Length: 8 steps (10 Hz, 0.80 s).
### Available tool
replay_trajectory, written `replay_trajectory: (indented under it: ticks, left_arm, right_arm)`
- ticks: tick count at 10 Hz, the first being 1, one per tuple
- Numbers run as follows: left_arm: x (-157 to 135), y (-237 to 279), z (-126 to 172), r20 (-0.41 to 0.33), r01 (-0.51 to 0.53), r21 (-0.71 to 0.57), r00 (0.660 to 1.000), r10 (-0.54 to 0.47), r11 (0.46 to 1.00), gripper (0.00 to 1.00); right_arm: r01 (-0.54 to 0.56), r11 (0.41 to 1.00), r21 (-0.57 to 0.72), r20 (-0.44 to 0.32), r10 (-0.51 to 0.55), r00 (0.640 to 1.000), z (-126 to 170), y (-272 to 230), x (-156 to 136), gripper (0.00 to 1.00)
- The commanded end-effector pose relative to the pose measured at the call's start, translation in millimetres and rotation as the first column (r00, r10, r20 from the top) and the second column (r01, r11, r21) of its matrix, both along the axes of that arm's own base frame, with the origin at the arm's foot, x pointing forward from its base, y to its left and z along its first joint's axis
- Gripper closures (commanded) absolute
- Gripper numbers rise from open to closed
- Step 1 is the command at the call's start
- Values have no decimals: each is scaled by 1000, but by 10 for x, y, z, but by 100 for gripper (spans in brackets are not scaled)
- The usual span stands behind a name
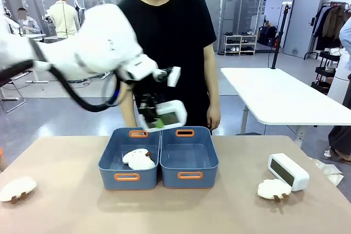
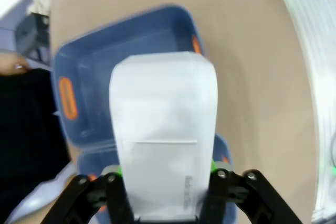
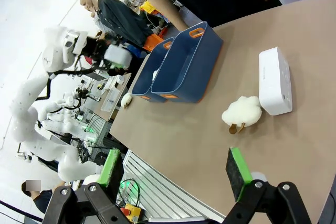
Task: Sort the digital clocks into the basket.
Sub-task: Pick up the Digital clock from the table and place it into the empty Plastic storage basket.
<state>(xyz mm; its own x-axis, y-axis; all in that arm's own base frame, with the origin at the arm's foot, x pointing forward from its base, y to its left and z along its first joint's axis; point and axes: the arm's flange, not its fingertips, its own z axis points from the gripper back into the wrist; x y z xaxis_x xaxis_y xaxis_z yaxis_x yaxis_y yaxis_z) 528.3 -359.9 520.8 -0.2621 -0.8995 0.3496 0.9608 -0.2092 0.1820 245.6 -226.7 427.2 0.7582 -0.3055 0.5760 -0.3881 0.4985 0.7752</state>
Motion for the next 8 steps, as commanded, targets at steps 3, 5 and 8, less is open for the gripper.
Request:
replay_trajectory:
  ticks: [3, 5, 8]
  left_arm:
    - [632, -758, -529, 36, -35, 148, 999, 30, 988, 48]
    - [838, -959, -832, 31, -26, 135, 999, 22, 990, 48]
    - [1026, -1101, -1307, -30, -80, 195, 996, 87, 977, 43]
  right_arm:
    - [0, 1000, 0, 29, 0, 1000, 9, -19, -5, 0]
    - [0, 1000, 0, 29, 0, 1000, 9, -19, -5, 0]
    - [0, 1000, 0, 29, 0, 1000, 9, -19, -5, 0]
